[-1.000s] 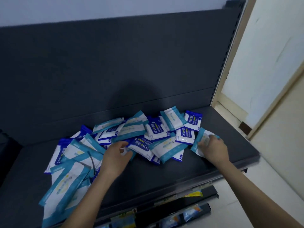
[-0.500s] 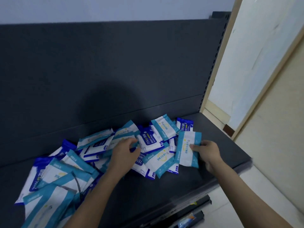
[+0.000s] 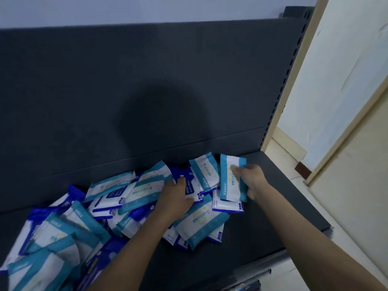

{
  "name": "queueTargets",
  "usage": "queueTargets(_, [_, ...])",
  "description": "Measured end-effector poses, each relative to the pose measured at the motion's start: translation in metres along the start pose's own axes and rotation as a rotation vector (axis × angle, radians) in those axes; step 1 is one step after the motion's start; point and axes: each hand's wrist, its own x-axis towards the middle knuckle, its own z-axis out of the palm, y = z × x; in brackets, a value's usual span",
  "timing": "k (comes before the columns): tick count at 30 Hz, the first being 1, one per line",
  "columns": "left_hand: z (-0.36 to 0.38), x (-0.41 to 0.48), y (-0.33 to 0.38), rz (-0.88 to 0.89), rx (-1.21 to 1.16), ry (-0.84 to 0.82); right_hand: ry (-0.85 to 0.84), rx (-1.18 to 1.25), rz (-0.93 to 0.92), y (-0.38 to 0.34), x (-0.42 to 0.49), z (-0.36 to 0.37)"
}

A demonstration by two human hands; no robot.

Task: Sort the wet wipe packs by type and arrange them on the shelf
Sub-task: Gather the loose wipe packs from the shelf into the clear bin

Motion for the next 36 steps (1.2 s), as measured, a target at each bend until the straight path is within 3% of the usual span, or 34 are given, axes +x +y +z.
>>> queueTargets(6, [0.002,0.003,-0.002,-0.057,-0.204,0.170,-0.147,-0.004,0.126,0.004,0.014,0.005])
queueTargets(11, [0.006,0.004,-0.007,-0.136,-0.291,0.212,-0.238,-0.088,0.008,0.006,0.011,0.020])
queueTargets(16, [0.009,0.005,0.002,-0.160,-0.406,0.272,-0.178,-0.081,-0.064,0.008,0.009,0.017])
queueTargets(21, [0.013,0.013,0.024,-0.079,-0.528,0.146,-0.149,-0.012,-0.108,0.009,0.005,-0.011])
queueTargets(30, [0.023,0.044,0.059,-0.076,-0.787,-0.098,-0.276,0.021,-0.239,0.013,-0.004,-0.046])
queueTargets(36, [0.022,0.047,0.063,-0.191,-1.015,-0.216,-0.263,0.099,-0.248,0.020,-0.003,-0.058])
